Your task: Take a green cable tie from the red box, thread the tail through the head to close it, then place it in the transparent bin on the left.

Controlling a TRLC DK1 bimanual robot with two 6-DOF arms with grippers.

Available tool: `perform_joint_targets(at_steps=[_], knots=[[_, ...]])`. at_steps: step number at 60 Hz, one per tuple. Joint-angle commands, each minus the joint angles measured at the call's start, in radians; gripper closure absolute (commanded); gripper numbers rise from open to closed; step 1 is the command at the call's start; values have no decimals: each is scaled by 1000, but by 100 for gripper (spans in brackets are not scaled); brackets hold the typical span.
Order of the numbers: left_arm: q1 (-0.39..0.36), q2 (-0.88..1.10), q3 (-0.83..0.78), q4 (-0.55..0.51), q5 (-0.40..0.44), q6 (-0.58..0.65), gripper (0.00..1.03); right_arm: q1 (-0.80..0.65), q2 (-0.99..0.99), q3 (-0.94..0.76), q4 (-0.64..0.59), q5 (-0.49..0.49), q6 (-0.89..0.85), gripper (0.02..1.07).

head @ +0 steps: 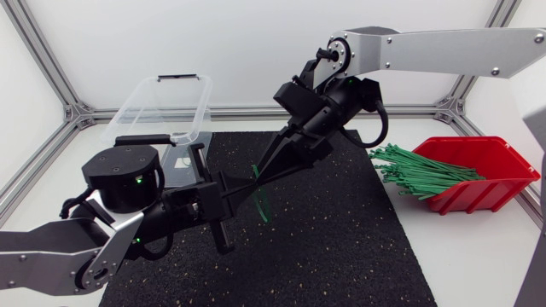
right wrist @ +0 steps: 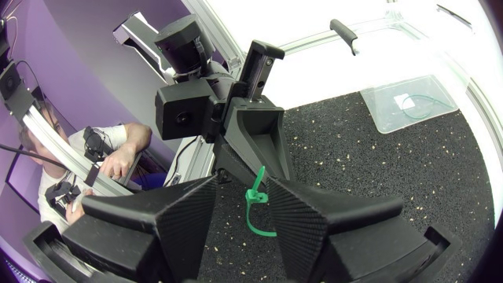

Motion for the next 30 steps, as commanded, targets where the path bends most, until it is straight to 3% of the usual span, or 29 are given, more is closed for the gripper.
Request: perform_joint_targets(at_steps=[1,30], knots=[[-4,6,16,-1,4,-12,100,10,13,19,-3,2,14,65],[-6,0,7,3,4,-10,100,10,23,33,25,-1,33,102]])
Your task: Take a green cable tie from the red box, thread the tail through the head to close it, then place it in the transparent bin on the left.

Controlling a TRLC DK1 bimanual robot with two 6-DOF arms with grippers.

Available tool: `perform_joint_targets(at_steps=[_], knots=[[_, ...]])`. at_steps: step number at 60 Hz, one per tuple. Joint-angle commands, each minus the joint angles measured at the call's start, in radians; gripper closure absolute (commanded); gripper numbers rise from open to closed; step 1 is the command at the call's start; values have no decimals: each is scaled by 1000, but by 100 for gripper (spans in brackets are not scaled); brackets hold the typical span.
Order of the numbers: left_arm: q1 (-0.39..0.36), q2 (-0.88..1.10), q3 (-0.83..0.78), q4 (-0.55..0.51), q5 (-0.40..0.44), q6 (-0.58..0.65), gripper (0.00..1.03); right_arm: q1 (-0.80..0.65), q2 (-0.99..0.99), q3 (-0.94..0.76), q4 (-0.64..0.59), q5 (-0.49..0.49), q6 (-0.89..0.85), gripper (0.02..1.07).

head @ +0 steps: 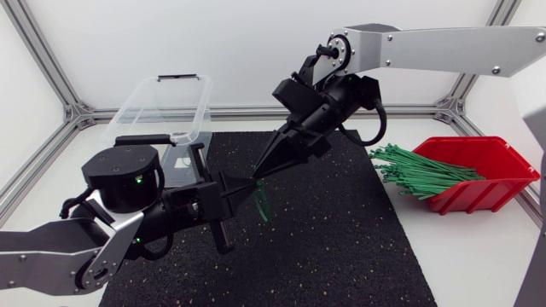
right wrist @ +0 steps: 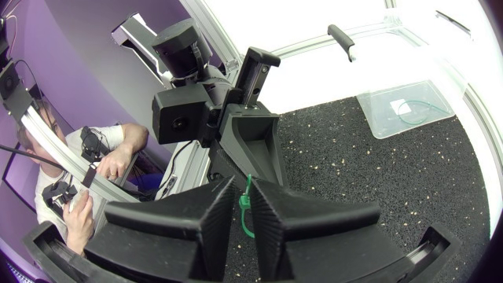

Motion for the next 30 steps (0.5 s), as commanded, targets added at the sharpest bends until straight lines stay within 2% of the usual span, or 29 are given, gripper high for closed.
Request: perform_joint_targets(at_steps=[1,17,25,30], knots=[[-6,0,7,3,4,-10,100,9,22,18,1,-1,18,102],[-7,-8,2,3,4,-10,100,7,21,9,1,-2,18,102],[-59,-17,-20,6,0,8,100,6,25,29,1,-2,35,102],[-92,-16,-35,9,-31,39,100,6,28,41,1,-2,42,102]])
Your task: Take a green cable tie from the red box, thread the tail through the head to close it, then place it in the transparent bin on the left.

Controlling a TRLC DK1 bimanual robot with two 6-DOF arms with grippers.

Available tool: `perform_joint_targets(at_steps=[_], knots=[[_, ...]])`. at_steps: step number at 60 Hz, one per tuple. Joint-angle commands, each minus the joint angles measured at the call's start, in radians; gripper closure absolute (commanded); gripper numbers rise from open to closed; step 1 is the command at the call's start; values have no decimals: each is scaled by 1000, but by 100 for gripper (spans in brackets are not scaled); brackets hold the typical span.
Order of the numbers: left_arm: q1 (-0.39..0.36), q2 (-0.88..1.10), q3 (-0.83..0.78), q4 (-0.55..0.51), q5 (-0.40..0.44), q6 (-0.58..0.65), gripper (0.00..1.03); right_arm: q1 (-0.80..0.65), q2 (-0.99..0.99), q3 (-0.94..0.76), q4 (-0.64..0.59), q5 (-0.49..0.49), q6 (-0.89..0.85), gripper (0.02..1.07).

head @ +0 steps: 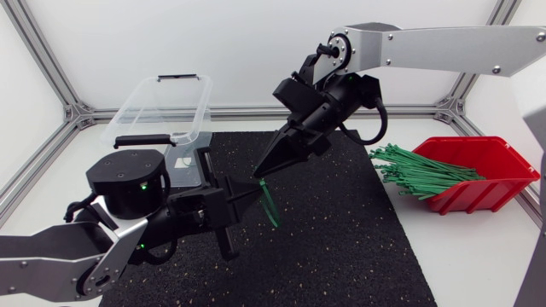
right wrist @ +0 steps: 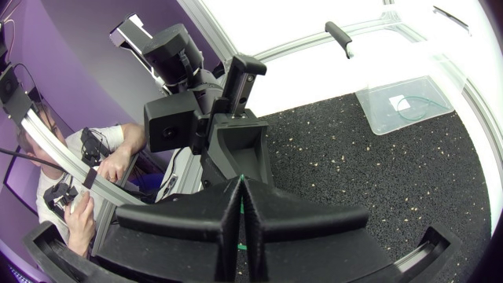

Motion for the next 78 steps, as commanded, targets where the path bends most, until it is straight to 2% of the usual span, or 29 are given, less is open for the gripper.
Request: perform_joint_targets(at_steps=[1,33,48,52,56,64,68,71,78], knots=[[-39,-14,-32,8,-4,37,100,5,28,37,2,-7,24,102],[-81,-25,-59,16,-30,48,100,-5,92,155,26,-5,123,102],[-73,-18,-52,16,-30,43,100,-2,77,130,46,-7,136,102],[-50,-16,-40,14,-30,35,100,6,51,90,54,-5,130,101],[-23,-18,-26,13,-29,28,100,9,25,52,54,1,126,85],[22,-27,8,-33,-7,11,100,-9,0,11,49,18,120,61],[48,-28,30,-55,14,-8,100,-25,-8,6,34,21,118,45],[68,-33,51,-90,31,-14,100,-37,-31,-6,28,22,113,28],[115,-48,97,-156,60,-23,100,-60,-75,-37,25,53,93,14]])
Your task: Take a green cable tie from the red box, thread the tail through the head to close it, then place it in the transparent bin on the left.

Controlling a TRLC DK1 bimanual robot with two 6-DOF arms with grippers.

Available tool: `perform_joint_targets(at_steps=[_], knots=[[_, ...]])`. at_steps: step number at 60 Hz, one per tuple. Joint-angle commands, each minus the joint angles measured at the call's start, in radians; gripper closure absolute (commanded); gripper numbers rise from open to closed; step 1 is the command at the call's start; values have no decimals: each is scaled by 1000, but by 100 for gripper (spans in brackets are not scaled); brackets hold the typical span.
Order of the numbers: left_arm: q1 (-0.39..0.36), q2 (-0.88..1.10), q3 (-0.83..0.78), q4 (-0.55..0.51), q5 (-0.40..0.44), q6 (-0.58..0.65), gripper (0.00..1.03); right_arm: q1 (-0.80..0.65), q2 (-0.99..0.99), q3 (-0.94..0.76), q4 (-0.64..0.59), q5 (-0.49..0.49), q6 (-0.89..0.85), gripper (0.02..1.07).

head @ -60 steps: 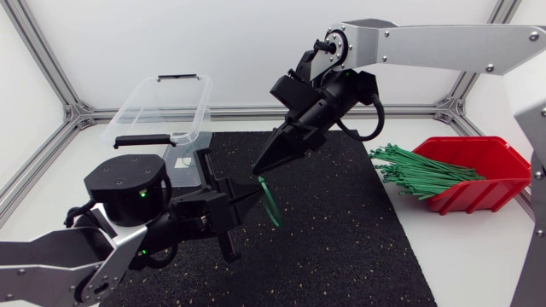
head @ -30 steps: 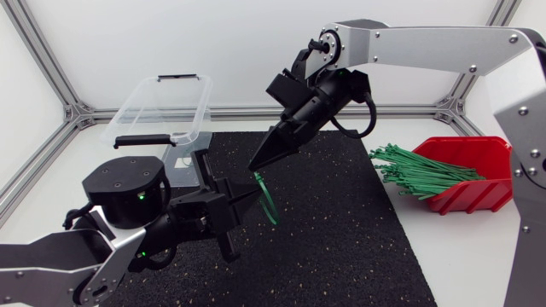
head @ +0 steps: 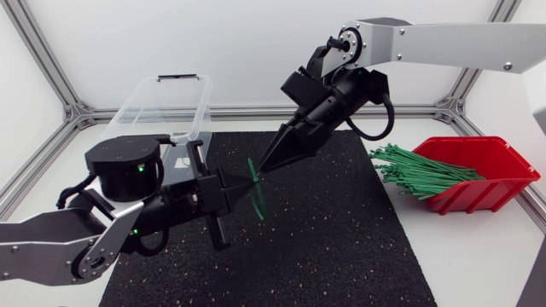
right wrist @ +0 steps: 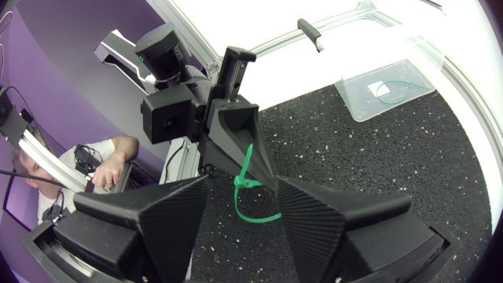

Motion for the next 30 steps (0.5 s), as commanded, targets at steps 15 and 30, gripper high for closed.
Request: perform_joint_targets(at_steps=[15,30], knots=[[119,-87,196,-234,49,-53,100,-55,-86,-131,73,189,-62,7],[216,-82,388,-421,49,-76,100,-57,-178,-296,339,411,-26,7]])
